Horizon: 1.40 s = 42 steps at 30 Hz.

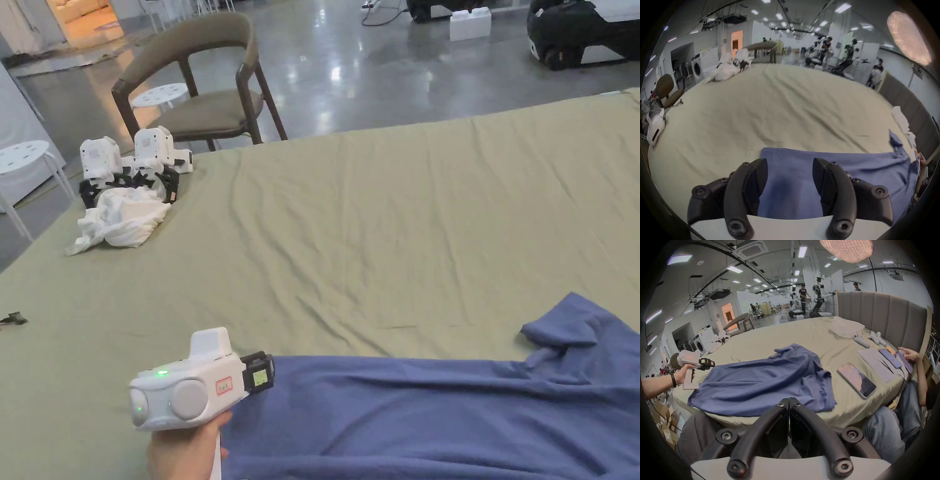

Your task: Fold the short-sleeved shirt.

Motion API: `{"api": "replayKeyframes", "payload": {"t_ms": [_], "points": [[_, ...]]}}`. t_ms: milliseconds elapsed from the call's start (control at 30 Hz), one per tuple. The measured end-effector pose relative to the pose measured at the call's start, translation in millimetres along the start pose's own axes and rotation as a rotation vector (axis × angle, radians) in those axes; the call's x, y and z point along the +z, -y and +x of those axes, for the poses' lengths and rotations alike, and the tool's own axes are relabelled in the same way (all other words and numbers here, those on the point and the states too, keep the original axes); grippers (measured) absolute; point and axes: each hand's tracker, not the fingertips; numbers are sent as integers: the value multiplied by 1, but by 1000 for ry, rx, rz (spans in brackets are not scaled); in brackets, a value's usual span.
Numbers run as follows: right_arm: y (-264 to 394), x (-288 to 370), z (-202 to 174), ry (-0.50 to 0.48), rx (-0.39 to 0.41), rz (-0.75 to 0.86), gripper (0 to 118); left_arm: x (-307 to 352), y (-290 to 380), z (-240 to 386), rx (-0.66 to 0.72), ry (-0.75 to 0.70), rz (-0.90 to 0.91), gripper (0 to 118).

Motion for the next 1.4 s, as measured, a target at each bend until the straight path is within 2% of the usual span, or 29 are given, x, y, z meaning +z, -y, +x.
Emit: {"api": "replayKeyframes", "payload": {"t_ms": [100,133,200,233,333,400,433,467,533,567,633,733,867,900,933,967,1000,1033,1067,1100,1167,1233,1300,1400], "points": [[-1,-3,7,22,-20,-23,0,-31,-2,-8,82,-33,-68,32],[-1,-4,9,32,-21,-30,0,-27,0,-7,74,-28,-46,31],[-2,-8,13,38,-25,-38,0,-24,0,0,33,-22,-30,17],[-3,-12,15,29,-38,-45,0,-25,0,5,-16,-7,-41,1],[-22,-36,22,4,-36,-51,0,-33,1,21,-134,-66,-83,0],[-51,-62,27,-2,-21,-39,0,-38,-3,23,-108,-70,-125,0],[-72,-78,31,-8,-15,-43,6,-39,-7,22,-107,-67,-140,0],[-90,-94,33,-3,1,-38,22,-39,-9,21,-116,-60,-161,0],[-131,-131,35,1,52,-46,66,-41,-15,21,-147,-49,-192,0],[-146,-147,36,-8,62,-46,70,-42,-17,21,-153,-47,-200,0],[-181,-194,37,-25,100,-162,70,-40,-17,23,-160,-51,-200,0],[-200,-272,46,73,132,-419,70,-35,-15,26,-151,-50,-196,0],[-187,-338,57,255,235,-568,69,-27,-10,30,-170,-41,-185,0],[-181,-348,59,265,263,-613,67,-25,-11,31,-170,-40,-184,0],[-179,-344,58,185,211,-588,60,-27,-11,30,-169,-41,-184,0],[-183,-340,55,203,198,-565,53,-26,-10,31,-163,-47,-182,0],[-181,-337,55,186,194,-555,37,-26,-9,34,-161,-58,-173,0],[-180,-335,51,141,241,-544,8,-26,-8,37,-159,-67,-171,0],[-179,-334,50,145,286,-546,0,-30,-12,33,-157,-71,-169,0],[-177,-330,49,173,301,-539,0,-25,-13,32,-154,-72,-162,0],[-184,-313,48,155,277,-500,0,5,-16,29,-160,-33,-83,0],[-189,-278,56,97,181,-379,0,43,-15,17,-172,14,39,0],[-190,-237,58,36,131,-319,0,85,-6,3,-161,79,78,0],[-172,-167,58,18,143,-245,0,141,24,-22,-121,149,83,0]]}}
